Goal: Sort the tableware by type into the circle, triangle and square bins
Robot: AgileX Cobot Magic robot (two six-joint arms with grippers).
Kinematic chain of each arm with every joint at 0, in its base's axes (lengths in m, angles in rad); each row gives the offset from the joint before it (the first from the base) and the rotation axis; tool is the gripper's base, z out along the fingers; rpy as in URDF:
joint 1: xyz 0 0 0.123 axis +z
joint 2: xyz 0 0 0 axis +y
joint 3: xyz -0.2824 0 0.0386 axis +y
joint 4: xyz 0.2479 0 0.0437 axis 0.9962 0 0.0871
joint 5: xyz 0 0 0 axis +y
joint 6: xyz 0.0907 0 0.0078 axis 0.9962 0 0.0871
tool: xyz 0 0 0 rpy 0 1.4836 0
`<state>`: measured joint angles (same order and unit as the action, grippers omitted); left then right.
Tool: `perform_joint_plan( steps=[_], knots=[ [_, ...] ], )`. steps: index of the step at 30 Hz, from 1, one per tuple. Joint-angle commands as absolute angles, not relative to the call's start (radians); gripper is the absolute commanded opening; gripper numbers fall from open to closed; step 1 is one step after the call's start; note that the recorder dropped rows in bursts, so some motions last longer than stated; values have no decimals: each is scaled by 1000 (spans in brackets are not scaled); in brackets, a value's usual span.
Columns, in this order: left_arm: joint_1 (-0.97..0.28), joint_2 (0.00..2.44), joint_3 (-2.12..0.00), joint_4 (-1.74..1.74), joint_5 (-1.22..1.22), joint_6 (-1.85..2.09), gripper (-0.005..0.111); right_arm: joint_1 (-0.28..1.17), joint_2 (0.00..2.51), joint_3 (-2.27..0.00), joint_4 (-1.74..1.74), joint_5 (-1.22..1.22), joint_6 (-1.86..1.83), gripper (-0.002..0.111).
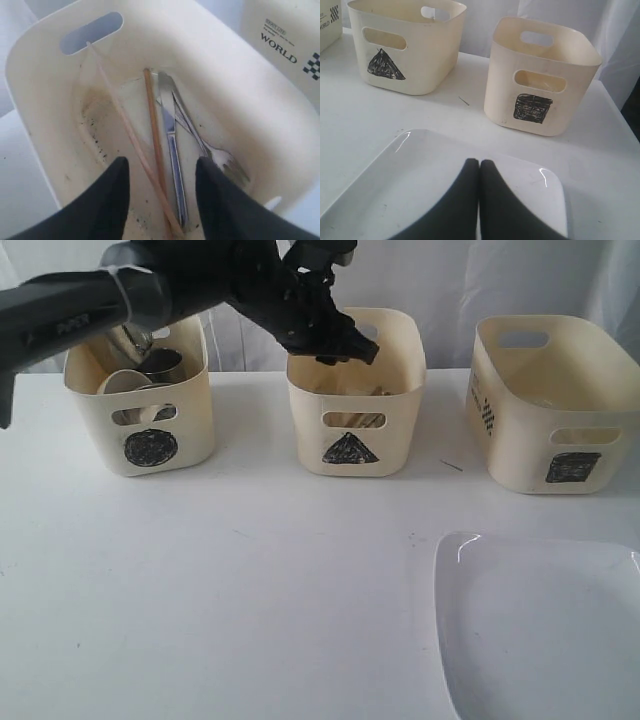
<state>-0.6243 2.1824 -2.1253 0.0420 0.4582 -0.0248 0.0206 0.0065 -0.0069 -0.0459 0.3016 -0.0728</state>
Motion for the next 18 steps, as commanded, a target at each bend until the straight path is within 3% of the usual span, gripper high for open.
perform_joint_plan(
  steps=[1,18],
  knots=[
    [-622,2095,-2084,30,554,9,48,24,0,0,-48,293,-72,0],
    [-622,1599,-1657,30,603,111,48,24,0,0,-48,293,-72,0]
  ],
)
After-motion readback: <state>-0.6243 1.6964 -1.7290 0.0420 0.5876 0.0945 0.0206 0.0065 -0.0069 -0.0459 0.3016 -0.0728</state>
